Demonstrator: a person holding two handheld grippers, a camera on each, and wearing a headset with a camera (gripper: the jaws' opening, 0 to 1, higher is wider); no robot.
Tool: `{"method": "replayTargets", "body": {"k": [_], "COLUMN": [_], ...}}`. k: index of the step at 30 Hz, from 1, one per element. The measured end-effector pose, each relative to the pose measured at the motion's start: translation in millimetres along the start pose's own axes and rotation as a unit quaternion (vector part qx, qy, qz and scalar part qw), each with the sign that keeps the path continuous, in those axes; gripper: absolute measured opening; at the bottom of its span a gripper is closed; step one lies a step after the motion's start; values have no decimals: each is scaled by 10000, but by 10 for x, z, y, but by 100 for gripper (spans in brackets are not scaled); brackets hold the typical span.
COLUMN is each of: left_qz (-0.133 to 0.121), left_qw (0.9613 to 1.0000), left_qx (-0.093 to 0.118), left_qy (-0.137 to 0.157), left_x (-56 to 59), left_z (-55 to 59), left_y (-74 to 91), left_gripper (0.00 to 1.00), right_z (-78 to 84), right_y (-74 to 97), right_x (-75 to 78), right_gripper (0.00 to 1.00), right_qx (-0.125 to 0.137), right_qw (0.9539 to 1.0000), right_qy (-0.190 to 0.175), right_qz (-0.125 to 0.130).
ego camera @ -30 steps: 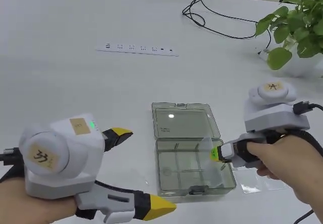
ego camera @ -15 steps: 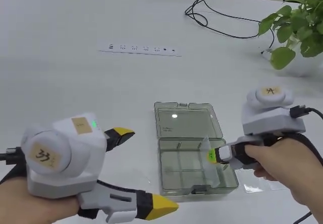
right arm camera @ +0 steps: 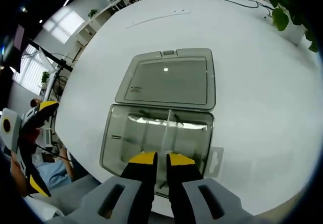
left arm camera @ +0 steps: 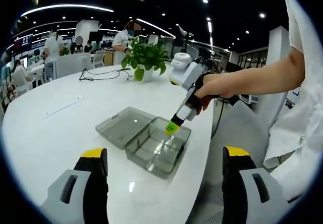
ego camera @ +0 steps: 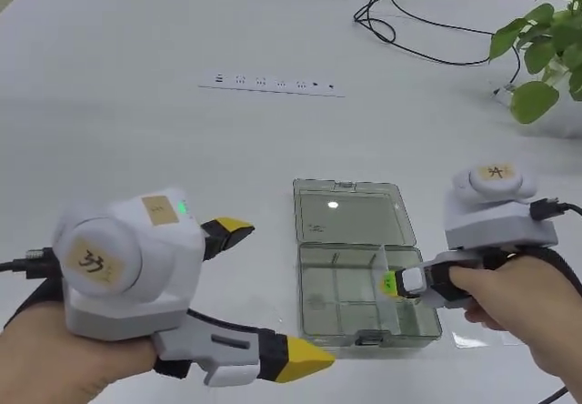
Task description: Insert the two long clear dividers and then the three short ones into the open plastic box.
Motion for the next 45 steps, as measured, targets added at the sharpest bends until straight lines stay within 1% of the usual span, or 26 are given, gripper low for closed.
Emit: {"method": "replayTargets", "body": {"k": [5, 7, 10, 14, 20, 32, 43, 45], "left_qz": [-64, -83, -108, -150, -219, -304, -375, -392], "left_qw": [10000, 10000, 9999, 9999, 9998, 9995, 9992, 9991], "left_qx": [-1, -11, -18, -28, -23, -61, -97, -107], "left_qy": [5, -3, 0, 3, 5, 35, 128, 143], "left_x": [7, 13, 39, 69, 123, 176, 218, 215], "left_z": [-34, -42, -58, -71, -92, -70, -22, -14], "left_y": [4, 3, 0, 1, 10, 2, -48, -56], "left_gripper": [97, 96, 96, 96, 96, 96, 96, 96], "right_z": [6, 25, 65, 94, 112, 133, 127, 115], "right_y": [-4, 6, 22, 35, 45, 60, 59, 49], "right_x": [-17, -34, -75, -112, -125, -111, -77, -48], "right_gripper": [9, 9, 9, 9, 9, 10, 10, 10], "right_qx": [36, 48, 84, 108, 144, 267, 305, 309], "right_qw": [9999, 9999, 9997, 9994, 9990, 9978, 9972, 9970], "right_qy": [134, 130, 205, 300, 391, 520, 546, 555], "right_qz": [-47, -69, -132, -148, -189, -305, -419, -443]}}
Point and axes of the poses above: the centre of the closed fingertips' face, and the gripper's own axes: y roughly backward along the fingers, x roughly to its right, z roughly out of its underside, the point moved 7 cm from there along y, roughly backward along the fingers, and after that the axes turned 3 degrees about -x, right-handed, at the moved point
